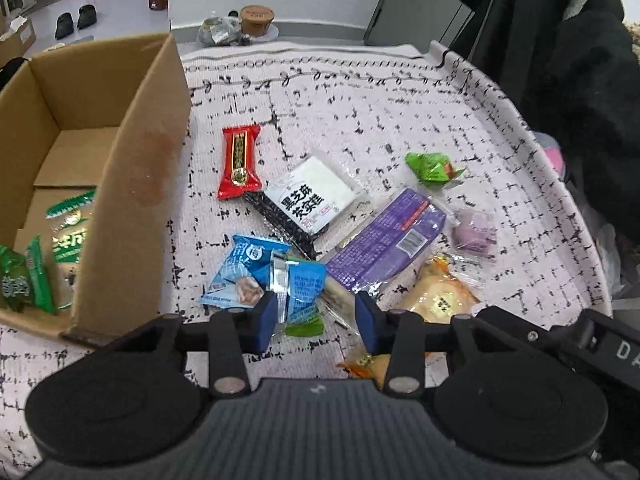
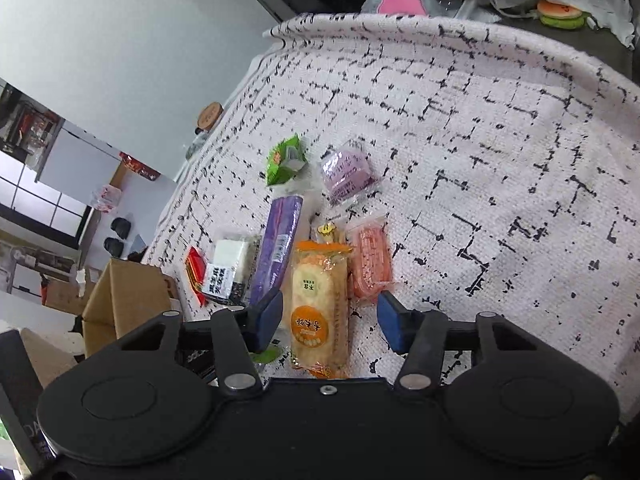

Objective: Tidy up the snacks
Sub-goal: 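Grasp the blue candy packet with the left tool while the right tool grasps the yellow bread packet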

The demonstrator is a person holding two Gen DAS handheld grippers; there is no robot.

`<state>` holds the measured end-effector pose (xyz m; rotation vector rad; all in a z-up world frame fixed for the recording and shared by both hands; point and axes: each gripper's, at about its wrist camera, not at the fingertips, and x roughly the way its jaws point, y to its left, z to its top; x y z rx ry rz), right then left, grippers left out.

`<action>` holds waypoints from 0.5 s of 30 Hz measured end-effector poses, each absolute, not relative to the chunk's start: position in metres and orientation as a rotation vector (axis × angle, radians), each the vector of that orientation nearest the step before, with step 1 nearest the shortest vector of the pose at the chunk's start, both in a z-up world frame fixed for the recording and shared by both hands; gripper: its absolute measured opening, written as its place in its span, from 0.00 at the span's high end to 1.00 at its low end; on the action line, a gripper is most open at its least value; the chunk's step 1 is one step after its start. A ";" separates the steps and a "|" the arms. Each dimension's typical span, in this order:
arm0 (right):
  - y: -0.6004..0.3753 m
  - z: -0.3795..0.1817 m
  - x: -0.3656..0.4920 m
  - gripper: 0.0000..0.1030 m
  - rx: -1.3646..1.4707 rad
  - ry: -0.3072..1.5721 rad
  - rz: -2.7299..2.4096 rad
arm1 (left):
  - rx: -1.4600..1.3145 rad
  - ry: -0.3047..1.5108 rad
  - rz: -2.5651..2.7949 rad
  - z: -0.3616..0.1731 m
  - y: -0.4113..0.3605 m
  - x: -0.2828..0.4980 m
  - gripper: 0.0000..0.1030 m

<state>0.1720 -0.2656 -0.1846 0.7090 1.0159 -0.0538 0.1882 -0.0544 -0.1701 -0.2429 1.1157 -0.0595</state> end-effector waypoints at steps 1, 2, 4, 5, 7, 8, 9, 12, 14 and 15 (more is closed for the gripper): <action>-0.265 -0.187 0.174 0.51 0.708 1.024 -0.055 | -0.240 1.122 -0.054 -0.173 -0.054 0.190 0.60; -0.264 -0.189 0.175 0.51 0.707 1.028 -0.060 | -0.233 1.125 -0.048 -0.175 -0.055 0.192 0.59; -0.264 -0.192 0.177 0.51 0.711 1.037 -0.064 | -0.213 1.121 -0.036 -0.177 -0.056 0.195 0.58; -0.263 -0.193 0.178 0.52 0.712 1.043 -0.062 | -0.204 1.120 -0.027 -0.178 -0.055 0.197 0.58; -0.260 -0.197 0.179 0.52 0.712 1.056 -0.058 | -0.205 1.127 -0.014 -0.182 -0.052 0.202 0.57; -0.259 -0.199 0.181 0.52 0.711 1.063 -0.059 | -0.208 1.131 -0.006 -0.184 -0.051 0.204 0.56; -0.258 -0.200 0.181 0.53 0.712 1.068 -0.062 | -0.211 1.134 -0.002 -0.186 -0.049 0.206 0.56; -0.256 -0.205 0.184 0.54 0.719 1.079 -0.066 | -0.211 1.137 0.002 -0.190 -0.048 0.211 0.56; -0.254 -0.207 0.187 0.54 0.722 1.085 -0.068 | -0.235 1.162 0.005 -0.196 -0.045 0.213 0.57; -0.252 -0.208 0.188 0.54 0.720 1.089 -0.066 | -0.246 1.172 0.013 -0.198 -0.043 0.213 0.57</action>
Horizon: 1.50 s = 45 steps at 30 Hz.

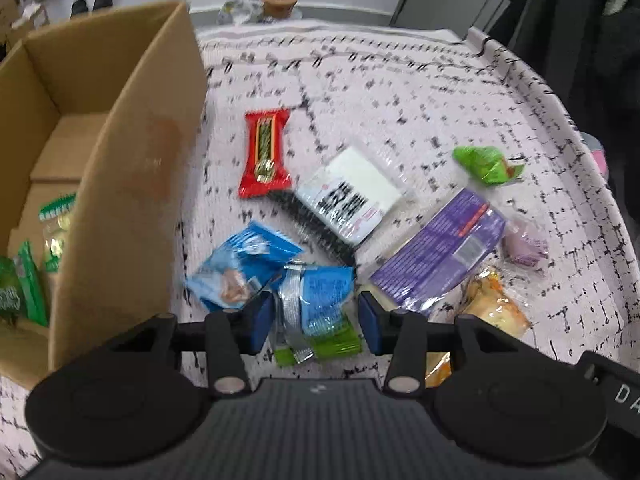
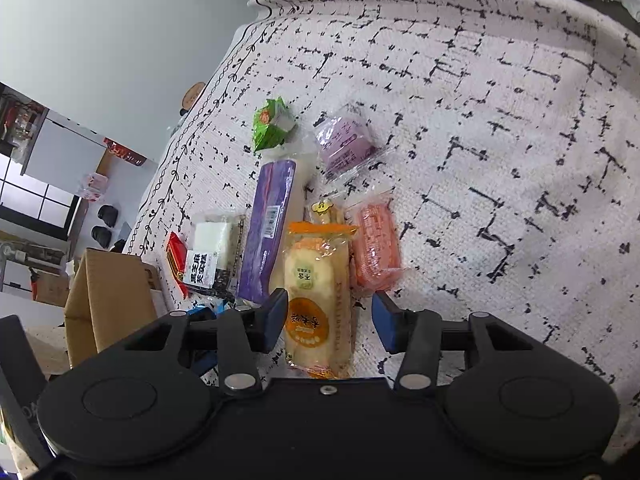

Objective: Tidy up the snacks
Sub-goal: 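Grasp the blue candy packet with the left tool while the right tool grasps the yellow bread packet, then carry both packets into the cardboard box and open both tools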

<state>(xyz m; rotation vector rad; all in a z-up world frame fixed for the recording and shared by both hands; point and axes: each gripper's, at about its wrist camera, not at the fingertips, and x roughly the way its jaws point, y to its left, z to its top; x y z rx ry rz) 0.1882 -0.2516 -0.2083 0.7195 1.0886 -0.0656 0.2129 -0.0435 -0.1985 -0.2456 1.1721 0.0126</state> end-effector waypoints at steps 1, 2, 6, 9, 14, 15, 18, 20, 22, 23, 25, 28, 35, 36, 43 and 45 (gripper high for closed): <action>-0.249 -0.209 0.190 0.54 0.712 1.094 -0.063 | -0.259 1.170 0.016 -0.199 -0.042 0.212 0.60; -0.248 -0.210 0.190 0.54 0.705 1.099 -0.062 | -0.263 1.167 0.012 -0.198 -0.042 0.212 0.63; -0.244 -0.216 0.192 0.58 0.681 1.110 -0.069 | -0.267 1.159 0.001 -0.198 -0.044 0.208 0.67; -0.239 -0.216 0.191 0.66 0.637 1.098 -0.062 | -0.271 1.158 -0.017 -0.195 -0.044 0.205 0.68; -0.237 -0.209 0.187 0.74 0.614 1.073 -0.039 | -0.272 1.148 -0.026 -0.184 -0.045 0.198 0.68; -0.238 -0.207 0.186 0.74 0.610 1.065 -0.036 | -0.264 1.140 -0.028 -0.181 -0.046 0.196 0.68; -0.239 -0.200 0.180 0.74 0.606 1.033 -0.014 | -0.261 1.123 -0.021 -0.172 -0.044 0.189 0.68; -0.239 -0.197 0.176 0.75 0.598 1.020 0.001 | -0.259 1.111 -0.011 -0.166 -0.043 0.184 0.68; -0.239 -0.195 0.172 0.75 0.599 1.014 0.011 | -0.252 1.097 -0.005 -0.159 -0.043 0.180 0.68; -0.239 -0.193 0.171 0.75 0.603 1.010 0.016 | -0.246 1.088 -0.002 -0.156 -0.043 0.177 0.68; -0.242 -0.189 0.166 0.75 0.610 0.991 0.024 | -0.237 1.075 0.002 -0.149 -0.043 0.173 0.68; -0.244 -0.182 0.161 0.75 0.626 0.967 0.031 | -0.243 1.062 0.007 -0.140 -0.041 0.168 0.68; -0.245 -0.171 0.161 0.76 0.674 0.959 0.045 | -0.258 1.038 0.038 -0.121 -0.031 0.160 0.68; -0.244 -0.169 0.161 0.77 0.670 0.954 0.049 | -0.258 1.034 0.037 -0.118 -0.030 0.159 0.68; -0.239 -0.150 0.157 0.77 0.628 0.909 0.067 | -0.275 0.999 0.038 -0.097 -0.017 0.155 0.68; -0.237 -0.144 0.157 0.77 0.623 0.899 0.076 | -0.279 0.988 0.040 -0.093 -0.012 0.153 0.68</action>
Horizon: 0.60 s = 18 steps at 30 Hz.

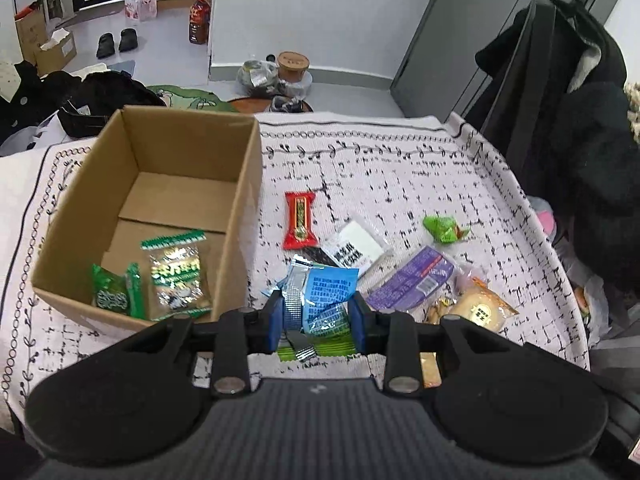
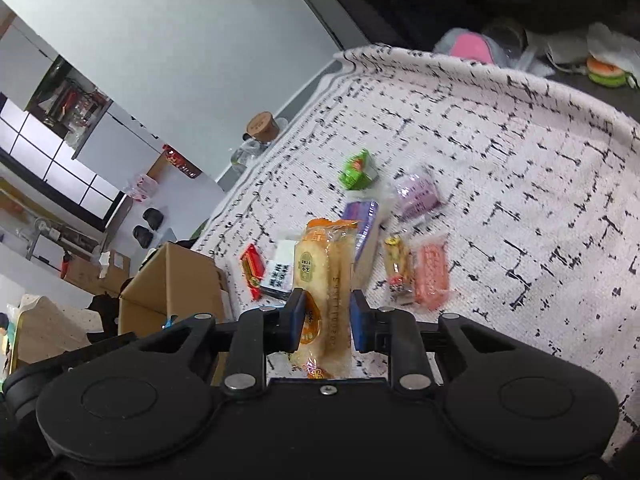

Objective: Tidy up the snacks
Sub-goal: 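Carry both packets into the cardboard box and open both tools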

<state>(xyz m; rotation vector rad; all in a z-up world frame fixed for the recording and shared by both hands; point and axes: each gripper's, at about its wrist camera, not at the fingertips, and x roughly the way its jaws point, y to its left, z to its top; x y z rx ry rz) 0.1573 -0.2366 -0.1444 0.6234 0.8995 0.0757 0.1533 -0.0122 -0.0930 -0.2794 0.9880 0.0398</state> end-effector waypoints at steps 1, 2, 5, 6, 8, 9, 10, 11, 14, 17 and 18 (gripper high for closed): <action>-0.235 -0.142 0.157 0.77 0.622 0.896 0.080 | -0.282 0.982 0.042 -0.091 -0.010 0.152 0.68; -0.232 -0.139 0.157 0.77 0.611 0.891 0.086 | -0.285 0.978 0.044 -0.089 -0.007 0.152 0.68; -0.222 -0.132 0.157 0.77 0.585 0.878 0.102 | -0.293 0.966 0.044 -0.085 0.000 0.149 0.68; -0.219 -0.129 0.157 0.77 0.584 0.875 0.109 | -0.295 0.962 0.044 -0.083 0.003 0.148 0.68; -0.211 -0.125 0.158 0.77 0.572 0.868 0.123 | -0.303 0.956 0.045 -0.081 0.008 0.147 0.68; -0.207 -0.123 0.158 0.77 0.571 0.866 0.131 | -0.307 0.954 0.045 -0.080 0.011 0.147 0.68; -0.203 -0.121 0.159 0.77 0.570 0.865 0.142 | -0.310 0.951 0.047 -0.079 0.014 0.146 0.68; -0.200 -0.119 0.160 0.77 0.564 0.864 0.148 | -0.312 0.947 0.048 -0.078 0.017 0.146 0.68; -0.188 -0.115 0.163 0.77 0.546 0.859 0.162 | -0.329 0.940 0.053 -0.076 0.026 0.145 0.68; -0.177 -0.110 0.165 0.77 0.527 0.856 0.173 | -0.344 0.933 0.058 -0.076 0.036 0.146 0.68; -0.174 -0.109 0.166 0.77 0.523 0.856 0.177 | -0.350 0.933 0.060 -0.076 0.038 0.147 0.68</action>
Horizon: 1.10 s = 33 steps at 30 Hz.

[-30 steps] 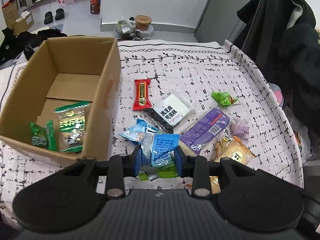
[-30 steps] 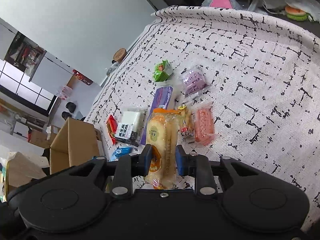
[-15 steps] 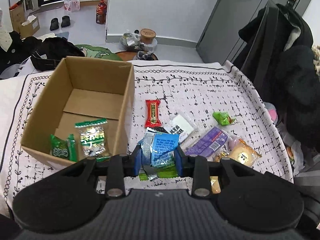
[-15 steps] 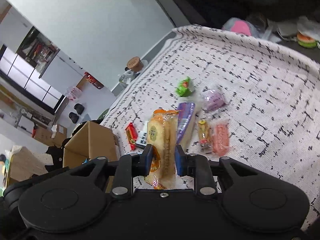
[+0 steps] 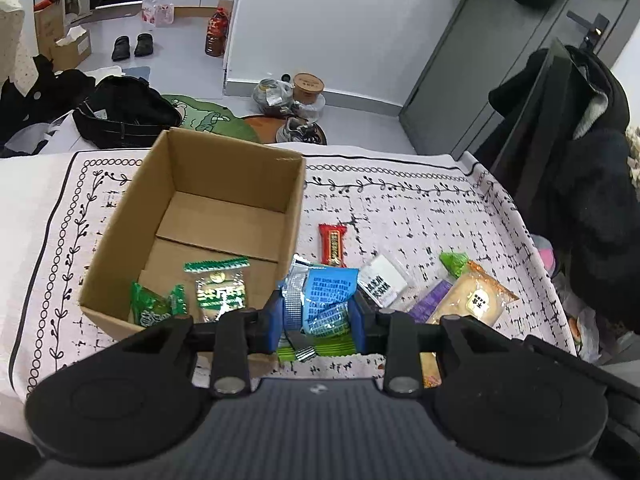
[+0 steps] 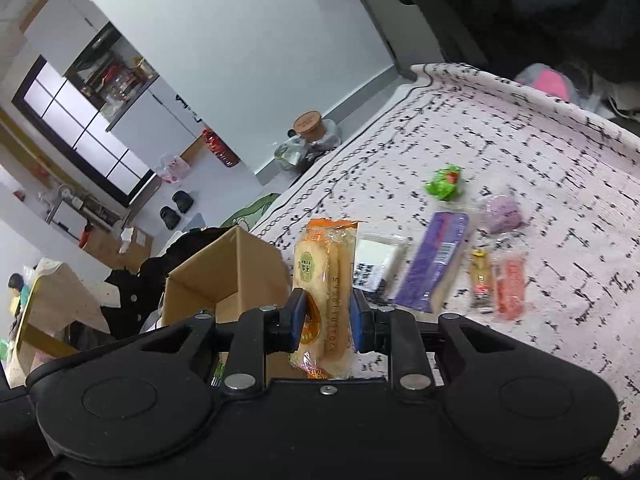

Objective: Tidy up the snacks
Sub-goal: 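Carry both packets into the cardboard box and open both tools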

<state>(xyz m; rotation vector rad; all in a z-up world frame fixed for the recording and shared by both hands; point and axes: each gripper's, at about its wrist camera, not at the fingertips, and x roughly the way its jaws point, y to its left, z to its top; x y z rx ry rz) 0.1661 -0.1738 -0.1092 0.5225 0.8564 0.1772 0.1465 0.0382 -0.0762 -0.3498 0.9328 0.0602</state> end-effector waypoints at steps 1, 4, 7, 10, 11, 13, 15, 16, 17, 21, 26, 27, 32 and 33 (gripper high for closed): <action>-0.170 -0.108 0.167 0.77 0.517 0.857 0.181 | -0.356 0.932 0.063 -0.076 0.042 0.147 0.68; -0.158 -0.106 0.171 0.77 0.504 0.853 0.201 | -0.379 0.932 0.072 -0.077 0.053 0.149 0.68; -0.144 -0.103 0.173 0.77 0.488 0.850 0.225 | -0.394 0.933 0.083 -0.078 0.062 0.151 0.68; -0.130 -0.102 0.177 0.77 0.469 0.844 0.240 | -0.413 0.934 0.092 -0.081 0.072 0.153 0.68; -0.125 -0.101 0.178 0.77 0.465 0.844 0.244 | -0.420 0.933 0.096 -0.082 0.076 0.154 0.68; -0.117 -0.101 0.181 0.77 0.460 0.846 0.253 | -0.432 0.933 0.106 -0.084 0.084 0.154 0.68; -0.109 -0.103 0.185 0.77 0.459 0.854 0.260 | -0.446 0.937 0.120 -0.086 0.094 0.155 0.68; -0.106 -0.103 0.187 0.77 0.460 0.857 0.264 | -0.450 0.939 0.129 -0.087 0.099 0.156 0.68; -0.102 -0.103 0.188 0.77 0.456 0.858 0.265 | -0.454 0.938 0.137 -0.088 0.103 0.156 0.68; -0.088 -0.104 0.195 0.77 0.451 0.862 0.276 | -0.476 0.938 0.154 -0.091 0.119 0.160 0.68; -0.074 -0.109 0.200 0.77 0.445 0.876 0.284 | -0.483 0.927 0.168 -0.093 0.133 0.164 0.68; -0.072 -0.111 0.202 0.77 0.451 0.884 0.283 | -0.486 0.917 0.172 -0.093 0.134 0.164 0.67; -0.058 -0.109 0.211 0.77 0.466 0.887 0.307 | -0.501 0.928 0.214 -0.093 0.149 0.166 0.59; -0.055 -0.107 0.211 0.77 0.462 0.880 0.314 | -0.506 0.929 0.220 -0.093 0.152 0.165 0.58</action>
